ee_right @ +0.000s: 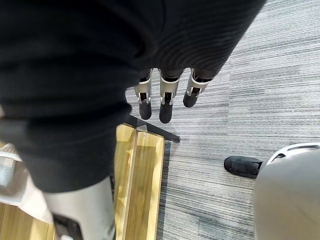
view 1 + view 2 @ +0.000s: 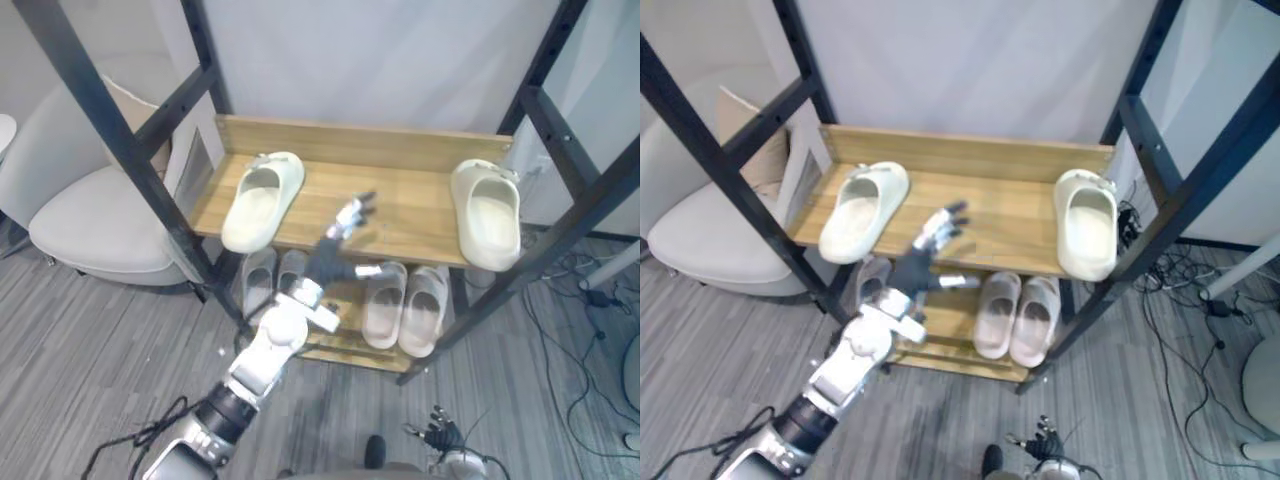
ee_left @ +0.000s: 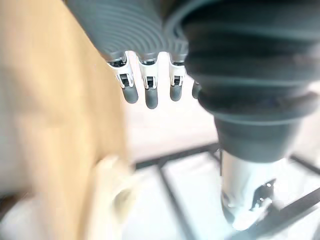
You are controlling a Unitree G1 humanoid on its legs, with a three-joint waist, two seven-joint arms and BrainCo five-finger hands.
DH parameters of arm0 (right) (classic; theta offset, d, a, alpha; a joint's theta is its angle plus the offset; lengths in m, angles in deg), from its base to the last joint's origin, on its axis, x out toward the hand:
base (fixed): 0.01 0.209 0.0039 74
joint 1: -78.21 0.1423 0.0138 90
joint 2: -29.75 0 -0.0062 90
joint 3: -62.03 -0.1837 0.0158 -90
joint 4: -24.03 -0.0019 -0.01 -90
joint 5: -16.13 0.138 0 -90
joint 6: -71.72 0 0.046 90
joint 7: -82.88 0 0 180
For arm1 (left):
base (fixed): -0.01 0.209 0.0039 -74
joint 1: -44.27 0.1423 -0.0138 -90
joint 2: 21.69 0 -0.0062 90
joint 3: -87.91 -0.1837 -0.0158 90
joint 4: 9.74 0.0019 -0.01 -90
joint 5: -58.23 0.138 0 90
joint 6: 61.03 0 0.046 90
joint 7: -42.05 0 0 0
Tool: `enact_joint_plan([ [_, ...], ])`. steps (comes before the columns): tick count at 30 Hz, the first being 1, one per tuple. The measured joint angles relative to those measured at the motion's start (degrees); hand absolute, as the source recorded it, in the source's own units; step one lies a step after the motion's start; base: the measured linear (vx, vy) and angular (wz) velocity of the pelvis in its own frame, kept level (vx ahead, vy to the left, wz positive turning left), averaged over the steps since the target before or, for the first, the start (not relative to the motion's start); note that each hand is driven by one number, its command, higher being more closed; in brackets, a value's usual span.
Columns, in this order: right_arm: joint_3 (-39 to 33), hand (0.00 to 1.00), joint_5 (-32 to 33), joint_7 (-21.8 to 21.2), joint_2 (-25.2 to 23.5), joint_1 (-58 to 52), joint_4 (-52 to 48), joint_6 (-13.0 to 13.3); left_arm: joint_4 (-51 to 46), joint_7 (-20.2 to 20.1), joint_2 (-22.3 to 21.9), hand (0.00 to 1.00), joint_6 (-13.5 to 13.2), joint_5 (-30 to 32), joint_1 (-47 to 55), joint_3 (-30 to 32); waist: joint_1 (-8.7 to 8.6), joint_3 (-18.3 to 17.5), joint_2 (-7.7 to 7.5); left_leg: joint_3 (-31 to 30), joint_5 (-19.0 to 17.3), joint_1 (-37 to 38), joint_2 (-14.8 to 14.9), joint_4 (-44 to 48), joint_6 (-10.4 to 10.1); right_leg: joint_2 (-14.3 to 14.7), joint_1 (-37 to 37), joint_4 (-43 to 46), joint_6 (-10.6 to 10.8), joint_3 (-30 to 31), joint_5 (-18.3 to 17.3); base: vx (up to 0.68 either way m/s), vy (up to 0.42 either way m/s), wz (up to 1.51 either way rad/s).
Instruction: Organize the slippers on the shoe rack
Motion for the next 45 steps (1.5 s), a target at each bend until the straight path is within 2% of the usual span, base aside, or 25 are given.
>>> enact_joint_plan([
  [5,0.0,0.0,-0.26,-0.14,0.0,0.12,0.0,-0.32,1.72,2.64,1.17,0.0,0.03,1.71,-1.33,5.09,-0.13,0.09,-0.19,0.27,-0.11,-0.11,-0.27,0.08,0.22,-0.52,-0.18,-0.01,0.49,0.36,0.33,-0.05,0.013,-0.06],
  [10,-0.03,0.0,-2.14,-0.29,0.02,0.37,-0.27,-0.35,9.12,6.22,5.14,0.0,0.48,3.6,-6.11,12.7,-0.33,0.21,-0.36,1.09,-0.07,-0.7,0.02,0.05,0.15,-0.17,-1.47,-0.01,0.49,0.91,0.57,0.0,-0.006,-0.08],
  [17,-0.04,0.0,-2.27,-0.49,-0.02,0.0,-1.56,-0.57,16.96,7.3,10.75,0.0,2.3,4.37,-11.02,16.38,-0.6,0.64,-0.45,1.63,-0.09,-0.49,-0.41,-0.02,0.13,-0.23,-1.58,0.0,0.5,1.55,0.59,0.02,0.008,-0.04],
  [26,-0.22,0.0,-2.25,-0.8,-0.05,0.03,-2.31,-0.55,26.06,7.13,18.23,0.0,4.06,5.06,-15.35,17.74,-0.57,2.11,-0.69,3.11,-0.23,-0.68,-0.99,-0.01,0.36,-0.62,-2.61,0.0,0.87,3.67,1.16,-0.01,0.014,-0.08],
  [34,-1.37,0.0,-2.24,-0.85,-0.32,-0.02,-3.05,-0.43,30.38,4.36,20.0,0.0,4.56,8.47,-18.57,17.37,-0.81,2.65,-0.16,3.32,-0.22,-1.15,-1.05,0.06,0.36,-0.52,-3.21,0.02,0.8,3.97,1.36,0.0,-0.001,-0.03],
  [41,-1.78,0.0,-2.24,-1.0,-0.42,-0.08,-3.16,-0.37,32.15,4.22,20.49,0.0,5.27,10.69,-19.4,15.33,-0.8,2.74,-0.01,3.26,-0.22,-1.16,-1.18,0.08,0.37,-0.64,-3.19,0.02,0.79,3.96,1.36,0.0,0.0,0.0],
  [45,-2.09,0.0,-2.24,-0.95,-0.42,-0.24,-3.78,-0.37,35.48,4.13,20.82,0.0,6.0,14.09,-22.38,13.74,-0.77,3.03,0.48,3.26,-0.22,-1.18,-1.17,0.09,0.36,-0.64,-3.2,0.02,0.78,3.98,1.36,0.0,0.0,0.0],
])
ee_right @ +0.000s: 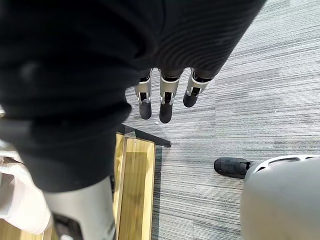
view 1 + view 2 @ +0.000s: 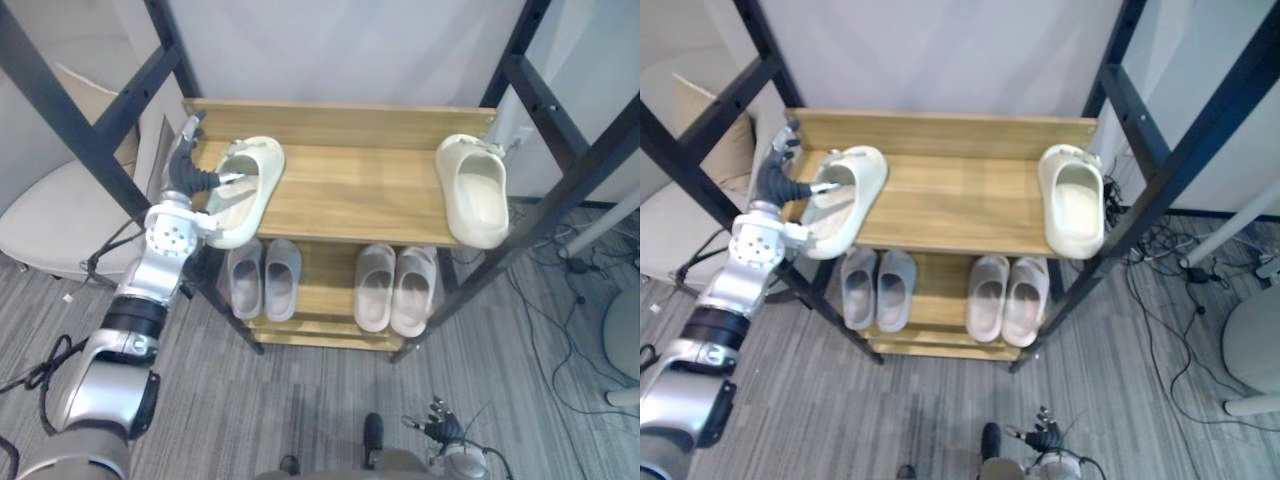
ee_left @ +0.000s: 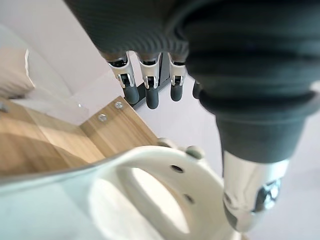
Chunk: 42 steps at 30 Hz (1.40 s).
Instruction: Organize the slippers on the shoe rack
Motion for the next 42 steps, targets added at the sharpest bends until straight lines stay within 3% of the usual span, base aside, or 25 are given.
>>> enact_joint_plan([
  [18,-0.29,0.0,0.28,0.18,-0.2,-0.22,-1.85,0.06,7.96,-0.4,0.28,0.0,3.48,9.0,-8.25,-2.04,-0.05,0.76,1.5,2.91,-0.02,-0.94,0.19,0.02,-0.03,0.1,-2.25,0.39,-0.08,2.5,0.73,-0.01,-0.002,-0.07],
  [29,-0.23,0.0,0.76,0.16,-1.99,-2.16,-5.38,0.04,8.95,-0.81,-1.08,0.0,5.65,16.77,-12.73,-6.39,0.35,0.69,1.5,3.19,-0.01,-3.37,0.1,0.89,-0.03,-0.31,-4.34,0.43,-0.27,2.88,1.31,-0.01,-0.001,0.0],
  [30,-0.21,0.0,0.76,0.16,-1.96,-2.2,-5.37,0.02,8.95,-0.82,-1.13,1.0,5.68,16.81,-13.07,-7.04,0.35,0.68,1.5,3.2,-0.01,-3.32,0.11,0.91,-0.03,-0.31,-4.3,0.43,-0.29,2.91,1.32,0.0,0.0,0.0],
  [42,0.16,0.0,0.77,0.21,-2.27,-3.45,-7.54,0.02,8.79,-0.85,-1.51,1.0,5.73,19.42,-15.44,-9.55,0.12,0.61,1.37,3.18,0.01,-4.15,-0.08,1.59,0.02,-0.38,-4.86,0.42,-0.51,3.35,1.85,0.0,0.0,0.0],
])
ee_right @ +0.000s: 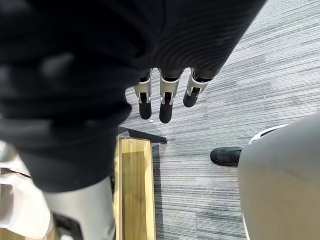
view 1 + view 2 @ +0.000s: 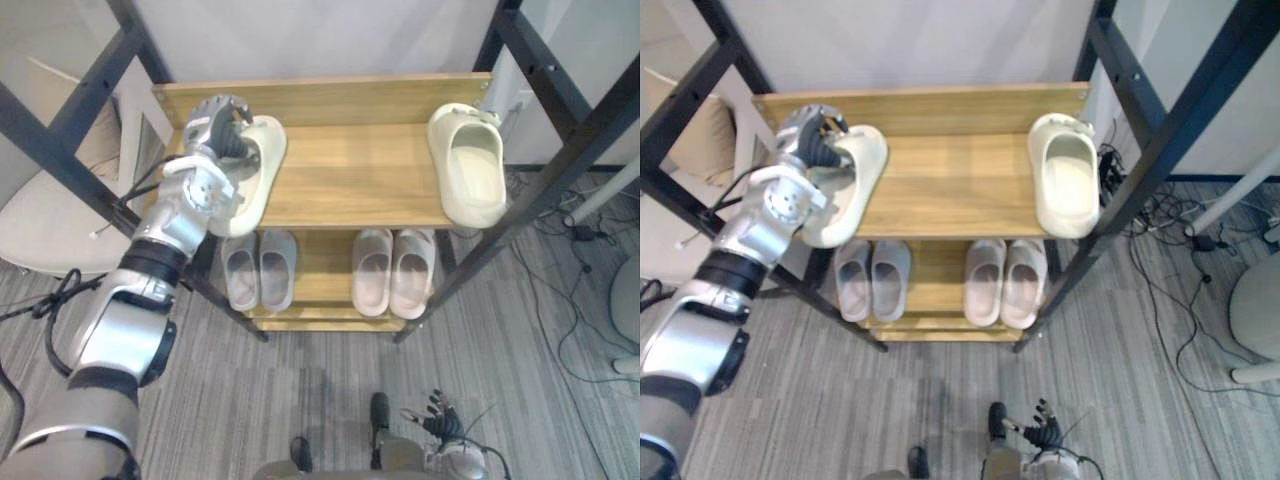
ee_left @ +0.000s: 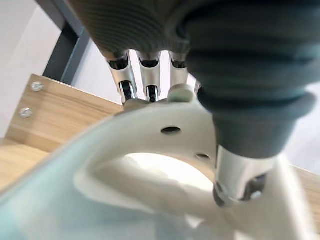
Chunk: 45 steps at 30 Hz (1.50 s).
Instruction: Organize the slippers on the shoe rack
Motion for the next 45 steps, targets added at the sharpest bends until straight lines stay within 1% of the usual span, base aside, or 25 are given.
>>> enact_joint_plan([
  [6,-0.1,0.0,-0.01,0.01,-0.02,0.02,0.03,0.01,-0.3,0.05,0.03,1.0,-0.04,-0.5,0.17,0.19,-0.09,0.0,0.0,0.07,0.0,0.16,-0.17,0.23,0.01,0.1,0.1,-0.04,-0.15,0.08,0.44,-0.01,-0.002,-0.01],
  [9,-0.11,0.0,-0.01,0.03,-0.02,0.18,0.06,0.02,-0.72,0.14,0.03,1.0,-0.07,-0.77,1.35,1.99,-0.51,0.01,0.02,0.05,0.0,0.39,-0.24,0.27,0.03,0.06,0.3,-0.33,-0.05,-0.04,0.53,-0.02,-0.002,0.0],
  [16,-0.11,0.0,-0.01,0.04,-0.01,0.58,0.49,0.0,-4.52,1.36,0.05,1.0,-0.08,-1.69,4.76,3.2,-0.96,0.06,0.1,-0.29,0.02,0.96,-0.32,0.13,0.06,0.1,0.9,-0.43,-0.02,-0.46,0.5,0.0,0.0,0.0],
  [18,-0.11,0.0,-0.01,0.04,-0.01,0.77,0.59,-0.01,-6.37,1.52,-0.01,1.0,-0.16,-2.65,5.56,3.16,-1.3,0.06,0.11,-0.34,0.03,0.98,-0.45,0.07,0.06,0.06,0.92,-0.43,0.0,-0.54,0.49,0.0,0.0,0.0],
  [23,-0.1,0.0,0.0,0.04,-0.03,1.81,1.58,-0.05,-7.68,1.68,-0.18,1.0,-0.36,-2.8,5.62,2.83,-2.59,0.07,0.14,-0.5,0.04,1.05,-0.58,0.03,0.08,0.02,1.0,-0.42,0.0,-0.7,0.49,0.0,0.0,0.0],
  [29,-0.06,0.0,0.08,0.05,0.02,1.9,1.71,-0.03,-9.02,2.66,-3.11,1.0,-0.4,-2.8,5.45,0.9,-2.8,0.03,0.2,-0.68,0.11,0.95,-0.57,0.19,0.21,-0.33,1.05,-0.42,0.05,-0.45,0.54,0.0,0.0,0.01],
  [31,-0.08,0.0,0.47,0.07,0.05,1.89,1.73,-0.02,-9.0,2.75,-4.87,1.0,-0.35,-2.8,4.42,-0.15,-2.87,0.03,0.2,-0.61,0.17,0.78,-0.83,0.28,0.33,-0.6,0.91,-0.42,0.25,-0.08,0.7,0.0,0.0,0.0],
  [34,-0.14,0.0,0.64,0.17,0.03,1.97,1.57,0.02,-8.84,2.93,-6.38,1.0,-0.33,-2.8,2.42,-0.71,-3.17,0.01,0.19,0.03,0.26,-0.09,-1.35,0.39,0.59,-0.99,-0.22,-0.42,0.58,0.96,1.12,-0.01,0.009,-0.07],
  [39,-0.35,0.0,1.76,0.66,-0.07,2.0,1.32,0.03,-6.81,3.92,-7.31,1.0,0.04,-2.8,-0.06,-0.83,-3.8,0.0,0.19,1.61,0.26,-0.61,-1.63,0.41,0.65,-1.04,-1.52,-0.13,0.76,2.59,1.72,0.0,0.014,-0.17],
  [41,-0.36,0.0,1.76,0.99,-0.13,1.96,1.14,0.04,-5.63,4.08,-8.83,1.0,0.32,-2.81,-1.21,-0.83,-4.12,0.0,0.18,1.67,0.24,-0.65,-1.63,0.41,0.68,-1.01,-1.59,-0.08,0.73,2.67,1.76,0.01,0.002,-0.06],
  [45,-0.45,0.0,1.78,1.25,-0.15,1.68,0.48,0.03,-4.88,5.43,-9.56,1.0,0.85,-2.82,-1.84,-0.82,-4.16,0.0,0.18,3.58,0.0,-0.98,-1.63,0.39,0.98,-0.89,-2.88,-0.07,0.69,4.51,2.25,0.0,0.002,-0.22],
])
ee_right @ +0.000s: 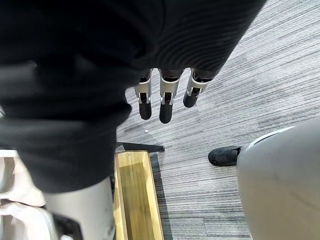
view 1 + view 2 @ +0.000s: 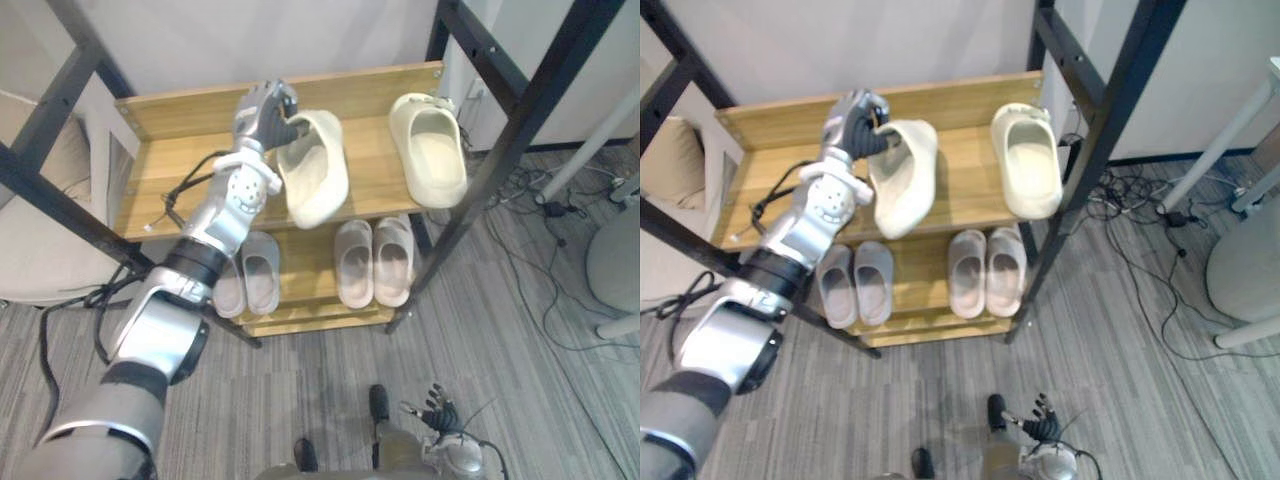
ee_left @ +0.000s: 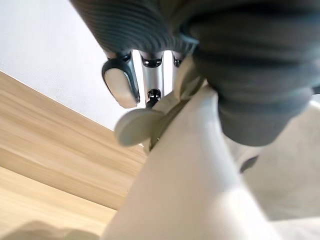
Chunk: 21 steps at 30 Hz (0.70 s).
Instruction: Organize the slippers on the shoe rack
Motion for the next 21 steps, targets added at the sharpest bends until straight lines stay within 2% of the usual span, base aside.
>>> enact_joint_plan([
  [7,-0.29,0.0,0.41,0.5,-0.19,-1.23,-2.4,0.01,1.88,1.2,-2.16,1.0,0.73,0.0,-3.31,0.15,-0.04,0.06,-0.03,3.54,-1.22,-1.9,0.24,1.65,0.23,0.42,-2.69,0.06,0.2,3.04,0.8,0.02,0.0,-0.24],
  [13,-1.59,0.0,0.52,0.9,-1.87,-2.76,-4.83,0.08,2.16,2.55,-2.7,1.0,1.8,-0.02,-4.29,2.32,0.07,0.23,-0.42,7.91,-5.1,-4.24,2.0,7.05,-0.04,2.04,-4.76,0.07,0.22,7.02,1.39,0.04,-0.005,-0.36],
  [14,-1.61,0.0,0.52,0.9,-1.95,-2.77,-4.88,0.07,2.14,2.88,-2.7,0.0,1.81,-0.02,-4.31,2.92,0.15,0.26,-0.47,8.67,-5.52,-4.31,2.28,7.53,-0.1,2.32,-5.01,0.08,0.19,7.65,1.45,0.05,-0.019,-0.46],
  [21,-1.36,0.0,0.47,0.9,-2.21,-3.76,-6.26,0.05,2.14,4.81,-2.67,0.0,3.16,0.07,-5.23,4.09,0.67,0.48,-0.8,10.67,-7.36,-4.44,3.32,9.57,-0.46,3.43,-5.34,0.09,0.16,9.5,1.49,0.03,-0.017,-0.17],
])
